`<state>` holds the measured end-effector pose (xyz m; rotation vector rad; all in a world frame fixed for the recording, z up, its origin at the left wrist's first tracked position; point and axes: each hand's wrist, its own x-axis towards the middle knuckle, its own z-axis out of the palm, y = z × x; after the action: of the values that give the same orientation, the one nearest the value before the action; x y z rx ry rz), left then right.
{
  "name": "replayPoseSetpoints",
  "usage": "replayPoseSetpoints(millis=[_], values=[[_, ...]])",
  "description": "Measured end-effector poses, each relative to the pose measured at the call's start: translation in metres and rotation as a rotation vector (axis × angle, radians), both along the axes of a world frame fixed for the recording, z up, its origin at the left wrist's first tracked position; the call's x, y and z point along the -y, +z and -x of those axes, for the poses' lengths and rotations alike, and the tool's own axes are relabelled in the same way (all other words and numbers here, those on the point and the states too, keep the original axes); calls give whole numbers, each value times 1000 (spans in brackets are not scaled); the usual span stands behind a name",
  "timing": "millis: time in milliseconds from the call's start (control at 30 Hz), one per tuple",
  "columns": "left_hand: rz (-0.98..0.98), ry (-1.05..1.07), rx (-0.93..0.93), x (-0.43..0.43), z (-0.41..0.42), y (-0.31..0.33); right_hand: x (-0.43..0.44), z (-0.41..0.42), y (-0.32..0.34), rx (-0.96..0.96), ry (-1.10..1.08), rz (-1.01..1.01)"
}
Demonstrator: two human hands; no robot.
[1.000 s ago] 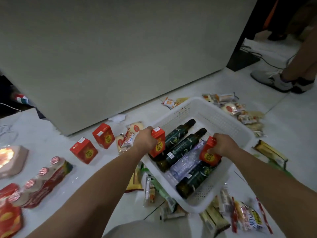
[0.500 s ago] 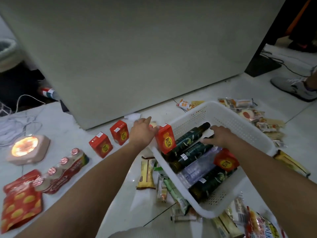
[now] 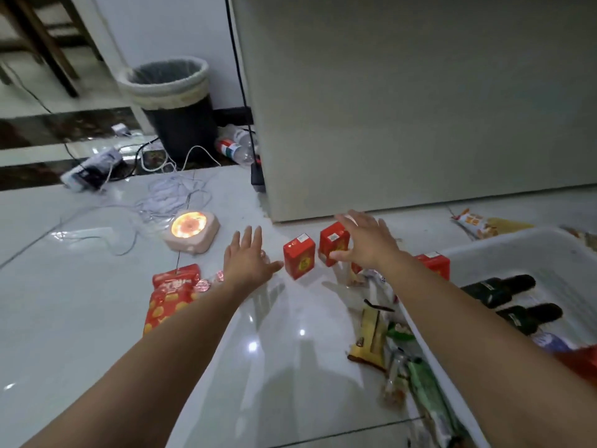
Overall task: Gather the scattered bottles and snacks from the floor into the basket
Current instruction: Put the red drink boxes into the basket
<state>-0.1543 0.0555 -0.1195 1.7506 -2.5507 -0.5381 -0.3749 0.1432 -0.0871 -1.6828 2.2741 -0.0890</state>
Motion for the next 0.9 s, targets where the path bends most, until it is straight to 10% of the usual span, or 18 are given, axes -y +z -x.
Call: replayPoseSetpoints(millis=[900], values=[[-161,-282,-12,31,78,-61,53,7,-81,96,-145,-75]])
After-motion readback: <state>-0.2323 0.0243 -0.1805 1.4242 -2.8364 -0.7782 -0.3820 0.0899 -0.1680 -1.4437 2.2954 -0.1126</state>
